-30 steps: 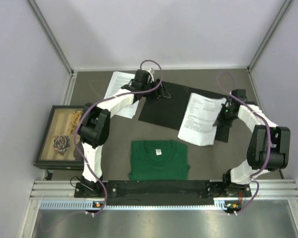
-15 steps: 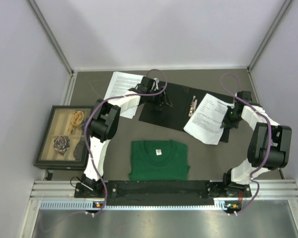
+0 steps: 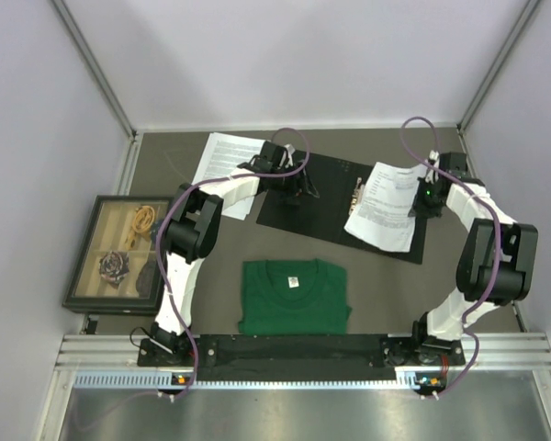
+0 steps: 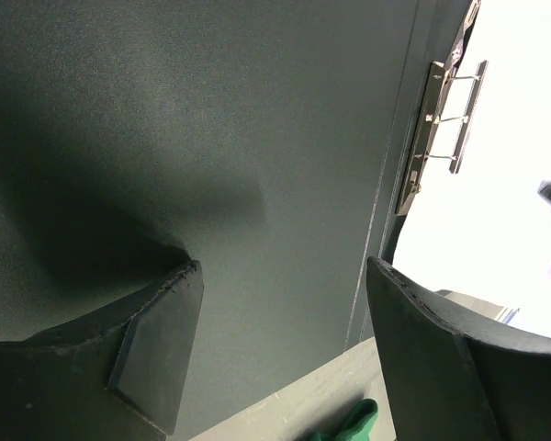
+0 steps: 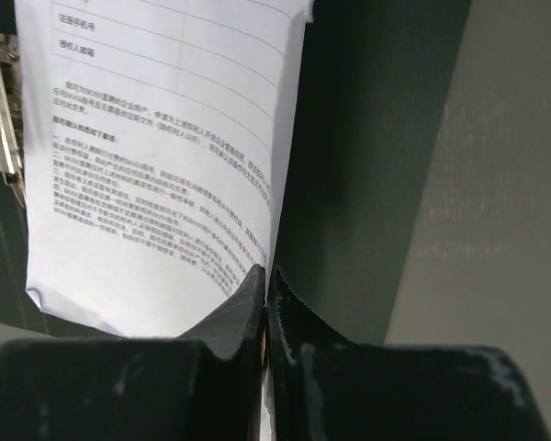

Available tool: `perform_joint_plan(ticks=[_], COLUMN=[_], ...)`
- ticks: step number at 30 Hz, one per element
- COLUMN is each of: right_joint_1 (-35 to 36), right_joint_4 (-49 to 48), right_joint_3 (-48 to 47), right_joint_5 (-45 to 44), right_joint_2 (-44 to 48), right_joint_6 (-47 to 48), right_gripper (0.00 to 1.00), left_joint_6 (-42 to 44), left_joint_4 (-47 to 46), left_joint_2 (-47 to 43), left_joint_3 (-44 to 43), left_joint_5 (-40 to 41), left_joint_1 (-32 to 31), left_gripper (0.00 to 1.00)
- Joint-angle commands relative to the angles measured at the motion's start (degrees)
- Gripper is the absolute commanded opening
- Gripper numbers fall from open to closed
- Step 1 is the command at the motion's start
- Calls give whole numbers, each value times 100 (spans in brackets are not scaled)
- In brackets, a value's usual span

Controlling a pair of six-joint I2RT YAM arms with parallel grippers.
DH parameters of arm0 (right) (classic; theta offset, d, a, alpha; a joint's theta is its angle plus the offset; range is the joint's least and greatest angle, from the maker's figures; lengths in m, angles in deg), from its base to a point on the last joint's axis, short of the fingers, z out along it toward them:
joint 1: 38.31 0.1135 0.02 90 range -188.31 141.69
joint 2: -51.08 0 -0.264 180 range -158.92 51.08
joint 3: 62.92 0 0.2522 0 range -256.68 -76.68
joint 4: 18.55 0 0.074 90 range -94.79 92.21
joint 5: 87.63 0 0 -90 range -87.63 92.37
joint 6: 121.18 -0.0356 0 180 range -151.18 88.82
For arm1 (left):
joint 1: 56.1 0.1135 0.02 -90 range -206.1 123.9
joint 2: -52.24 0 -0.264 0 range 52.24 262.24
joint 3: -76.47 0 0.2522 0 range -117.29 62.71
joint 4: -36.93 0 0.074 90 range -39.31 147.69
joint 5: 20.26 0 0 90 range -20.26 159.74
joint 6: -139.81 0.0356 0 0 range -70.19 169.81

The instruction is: Put the files into the folder

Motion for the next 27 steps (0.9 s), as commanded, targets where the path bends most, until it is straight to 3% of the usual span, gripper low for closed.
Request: perform_joint_plan(ticks=[1,16,27], right_joint_1=[172,190,251], right_joint_4=[55,417,100], right_joint_3=[-585,-761,-673], right_joint_5=[130,217,639], right_joint_2=[-257,-336,-354], right_joint_6=[540,1709,1824], right_gripper=[0,0,0], left_joint_6=[195,398,371], left_joint_4=[83,320,321], left_joint_2=[188,320,408], left_joint_3=[-149,-351,-483], left_joint_5=[56,47,-14], left_joint_1=[19,19,28], left_gripper=[77,77,78])
